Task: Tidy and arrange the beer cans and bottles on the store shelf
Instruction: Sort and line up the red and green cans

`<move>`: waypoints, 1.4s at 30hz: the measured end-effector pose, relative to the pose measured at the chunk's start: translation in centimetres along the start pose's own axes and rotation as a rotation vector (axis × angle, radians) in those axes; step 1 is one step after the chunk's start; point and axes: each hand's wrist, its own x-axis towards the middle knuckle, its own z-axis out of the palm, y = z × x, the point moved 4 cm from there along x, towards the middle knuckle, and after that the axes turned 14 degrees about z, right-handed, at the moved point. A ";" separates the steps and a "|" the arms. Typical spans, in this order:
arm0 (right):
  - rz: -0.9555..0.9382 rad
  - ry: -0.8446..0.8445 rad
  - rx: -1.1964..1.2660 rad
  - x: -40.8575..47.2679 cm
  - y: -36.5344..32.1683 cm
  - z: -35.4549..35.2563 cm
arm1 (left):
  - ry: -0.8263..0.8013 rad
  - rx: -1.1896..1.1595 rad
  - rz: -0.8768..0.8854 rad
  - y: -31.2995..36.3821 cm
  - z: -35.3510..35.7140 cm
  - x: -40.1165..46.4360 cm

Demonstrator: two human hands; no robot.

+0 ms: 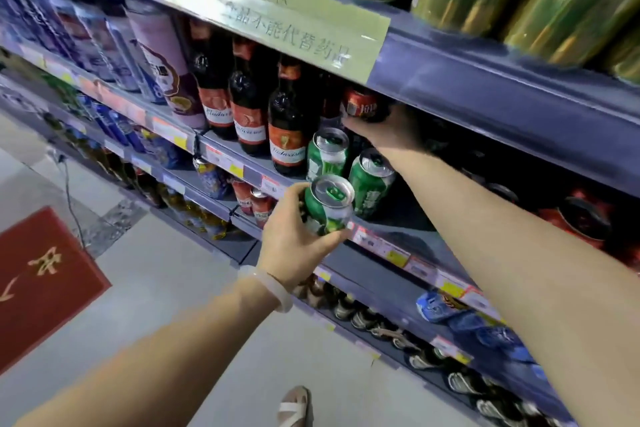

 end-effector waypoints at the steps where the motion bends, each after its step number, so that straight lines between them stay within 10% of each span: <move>1: 0.010 0.025 0.009 0.4 -0.2 0.6 | 0.008 0.017 0.006 -0.3 -0.6 0.5; 26: 0.004 0.038 0.116 -3.0 1.8 -4.5 | 0.048 -0.029 0.060 0.8 -2.2 3.7; 34: -0.042 0.466 0.358 -9.7 6.9 -8.3 | 0.001 -0.030 0.104 2.6 0.1 2.2; 42: 0.006 0.488 0.421 -14.8 11.1 -10.2 | -0.107 -0.084 0.132 4.6 5.1 0.8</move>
